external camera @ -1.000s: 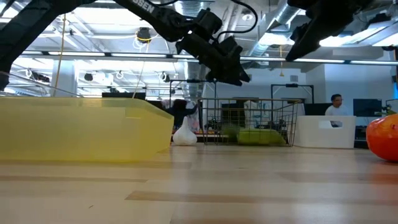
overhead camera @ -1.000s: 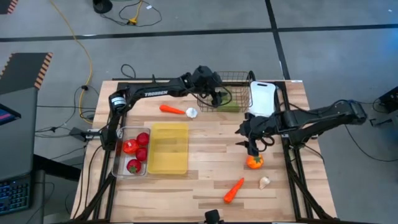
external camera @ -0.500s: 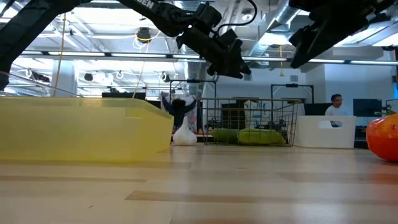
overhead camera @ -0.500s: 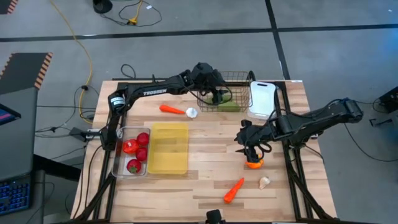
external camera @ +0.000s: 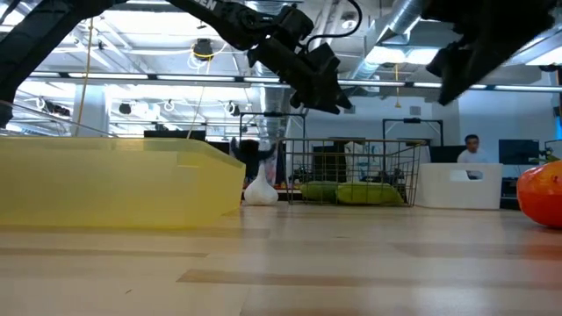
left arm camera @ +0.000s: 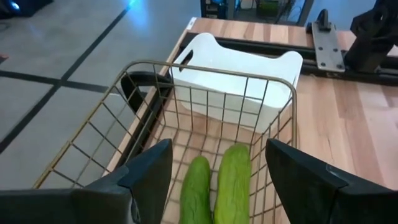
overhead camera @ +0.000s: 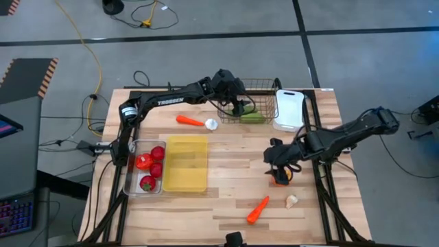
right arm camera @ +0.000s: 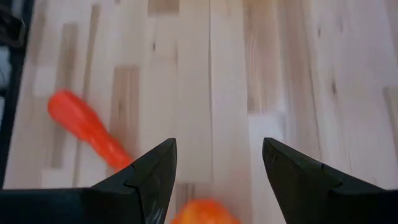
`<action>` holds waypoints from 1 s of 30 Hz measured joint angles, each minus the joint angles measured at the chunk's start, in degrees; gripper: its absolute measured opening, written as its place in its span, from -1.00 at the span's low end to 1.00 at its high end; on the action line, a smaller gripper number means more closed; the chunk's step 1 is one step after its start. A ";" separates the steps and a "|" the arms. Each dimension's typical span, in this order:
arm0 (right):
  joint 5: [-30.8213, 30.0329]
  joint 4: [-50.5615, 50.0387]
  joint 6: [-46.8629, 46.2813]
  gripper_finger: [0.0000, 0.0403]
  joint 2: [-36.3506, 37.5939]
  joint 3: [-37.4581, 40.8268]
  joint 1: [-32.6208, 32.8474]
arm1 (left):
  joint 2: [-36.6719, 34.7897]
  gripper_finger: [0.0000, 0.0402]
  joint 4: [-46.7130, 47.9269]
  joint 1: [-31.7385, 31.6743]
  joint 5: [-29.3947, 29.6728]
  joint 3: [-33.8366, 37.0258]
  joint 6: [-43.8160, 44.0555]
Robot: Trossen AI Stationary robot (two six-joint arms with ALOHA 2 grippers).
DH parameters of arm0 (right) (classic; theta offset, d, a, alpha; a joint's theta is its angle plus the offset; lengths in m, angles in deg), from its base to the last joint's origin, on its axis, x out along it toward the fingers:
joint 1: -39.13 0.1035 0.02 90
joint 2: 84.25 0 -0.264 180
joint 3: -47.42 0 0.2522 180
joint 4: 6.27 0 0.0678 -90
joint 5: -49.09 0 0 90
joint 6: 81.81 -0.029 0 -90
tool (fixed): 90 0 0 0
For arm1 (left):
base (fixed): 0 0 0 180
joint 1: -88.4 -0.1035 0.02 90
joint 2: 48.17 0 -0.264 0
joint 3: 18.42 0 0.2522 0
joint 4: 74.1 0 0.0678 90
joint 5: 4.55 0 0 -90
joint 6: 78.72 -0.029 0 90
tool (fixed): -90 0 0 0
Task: Sort produce into baskets
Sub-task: Put the orange tomato into the transparent bin
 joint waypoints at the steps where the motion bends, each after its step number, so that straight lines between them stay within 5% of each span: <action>1: 0.00 -1.43 0.00 0.32 0.00 0.00 0.30 | 0.00 0.21 0.25 0.00 -0.01 0.00 0.00; 23: 3.57 -4.55 -2.40 0.33 0.04 0.00 0.84 | 0.00 0.22 0.43 0.00 -0.01 0.02 -0.04; 30: 7.65 -5.83 -4.98 0.53 -0.07 0.00 -0.06 | 0.00 0.22 0.40 -0.02 0.00 0.02 -0.04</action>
